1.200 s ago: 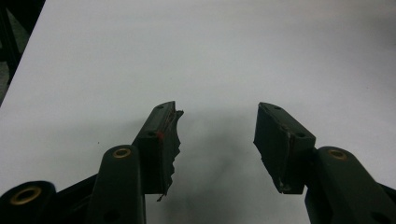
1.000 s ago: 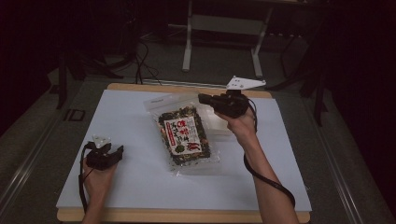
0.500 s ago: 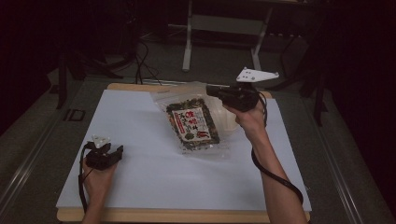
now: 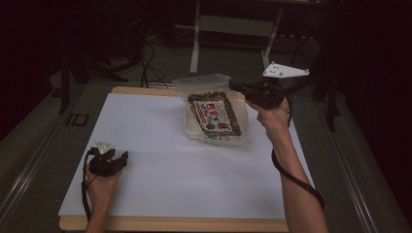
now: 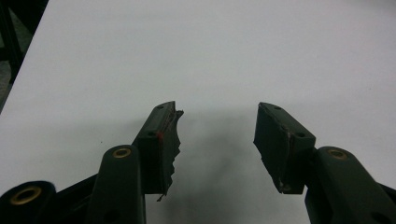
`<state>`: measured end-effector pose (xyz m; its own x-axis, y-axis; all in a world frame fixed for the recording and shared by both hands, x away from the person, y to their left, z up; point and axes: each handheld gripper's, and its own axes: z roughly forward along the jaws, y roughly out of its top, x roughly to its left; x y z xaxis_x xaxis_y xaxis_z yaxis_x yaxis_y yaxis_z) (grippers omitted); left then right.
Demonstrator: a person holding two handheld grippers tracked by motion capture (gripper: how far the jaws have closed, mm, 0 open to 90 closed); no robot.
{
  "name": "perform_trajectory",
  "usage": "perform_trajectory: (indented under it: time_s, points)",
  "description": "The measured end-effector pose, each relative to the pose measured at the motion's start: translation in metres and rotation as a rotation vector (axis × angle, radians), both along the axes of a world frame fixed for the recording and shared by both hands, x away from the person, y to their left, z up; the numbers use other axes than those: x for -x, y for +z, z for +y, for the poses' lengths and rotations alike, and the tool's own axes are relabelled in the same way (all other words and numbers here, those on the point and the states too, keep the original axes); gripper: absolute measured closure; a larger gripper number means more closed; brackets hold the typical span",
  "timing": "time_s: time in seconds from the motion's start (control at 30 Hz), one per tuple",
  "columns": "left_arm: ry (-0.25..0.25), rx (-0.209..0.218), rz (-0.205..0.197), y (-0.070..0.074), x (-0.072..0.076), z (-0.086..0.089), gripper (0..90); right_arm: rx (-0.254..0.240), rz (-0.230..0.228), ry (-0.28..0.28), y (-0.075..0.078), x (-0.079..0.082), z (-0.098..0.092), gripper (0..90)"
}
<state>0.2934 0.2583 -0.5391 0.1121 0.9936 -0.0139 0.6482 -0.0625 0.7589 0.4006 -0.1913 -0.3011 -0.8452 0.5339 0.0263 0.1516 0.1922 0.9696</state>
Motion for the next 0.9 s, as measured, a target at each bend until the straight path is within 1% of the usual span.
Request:
perform_trajectory:
  time_s: [0.07, 0.1, 0.13, 0.17, 0.23, 0.27, 0.33, 0.4, 0.57, 0.6, 0.77, 0.83, 0.9]
  points:
    - [0.002, 0.003, -0.003, 0.0, 0.0, 0.0, 49.3, -0.004, -0.004, -0.007, 0.002, 0.0, -0.002, 90.0]
    - [0.002, 0.001, -0.002, 0.0, 0.0, 0.0, 49.3, -0.013, -0.011, -0.025, 0.007, -0.001, -0.008, 90.0]
    - [0.002, 0.001, -0.002, 0.0, 0.0, 0.0, 49.3, -0.013, -0.011, -0.025, 0.007, -0.001, -0.008, 90.0]
    - [0.002, 0.001, -0.001, 0.0, 0.0, 0.0, 49.3, -0.027, -0.02, -0.037, 0.012, -0.003, -0.012, 90.0]
    - [0.002, 0.001, -0.002, 0.0, 0.0, 0.0, 49.3, -0.03, -0.023, -0.044, 0.013, -0.003, -0.014, 90.0]
    - [0.002, 0.003, -0.003, 0.0, 0.0, -0.001, 49.3, -0.04, -0.033, -0.054, 0.017, -0.004, -0.017, 90.0]
    - [0.0, 0.001, -0.001, 0.0, 0.0, -0.001, 49.3, -0.048, -0.039, -0.058, 0.019, -0.004, -0.019, 90.0]
    - [-0.001, 0.001, -0.001, 0.0, 0.0, -0.001, 49.3, -0.07, -0.047, -0.069, 0.02, -0.007, -0.021, 90.0]
    - [-0.001, 0.002, -0.001, 0.0, -0.001, -0.001, 49.3, -0.082, -0.045, -0.09, 0.017, -0.014, -0.019, 90.0]
    - [0.0, 0.005, -0.004, 0.0, -0.001, -0.001, 49.3, -0.093, -0.045, -0.1, 0.015, -0.017, -0.018, 90.0]
    - [0.002, 0.005, -0.004, 0.0, -0.001, 0.0, 49.3, -0.106, -0.055, -0.114, 0.012, -0.019, -0.016, 90.0]
    - [0.002, 0.004, -0.006, 0.0, 0.0, 0.0, 49.3, -0.125, -0.055, -0.133, 0.01, -0.023, -0.014, 90.0]
    - [0.002, 0.004, -0.006, 0.0, 0.0, 0.0, 49.3, -0.137, -0.053, -0.14, 0.01, -0.025, -0.013, 90.0]
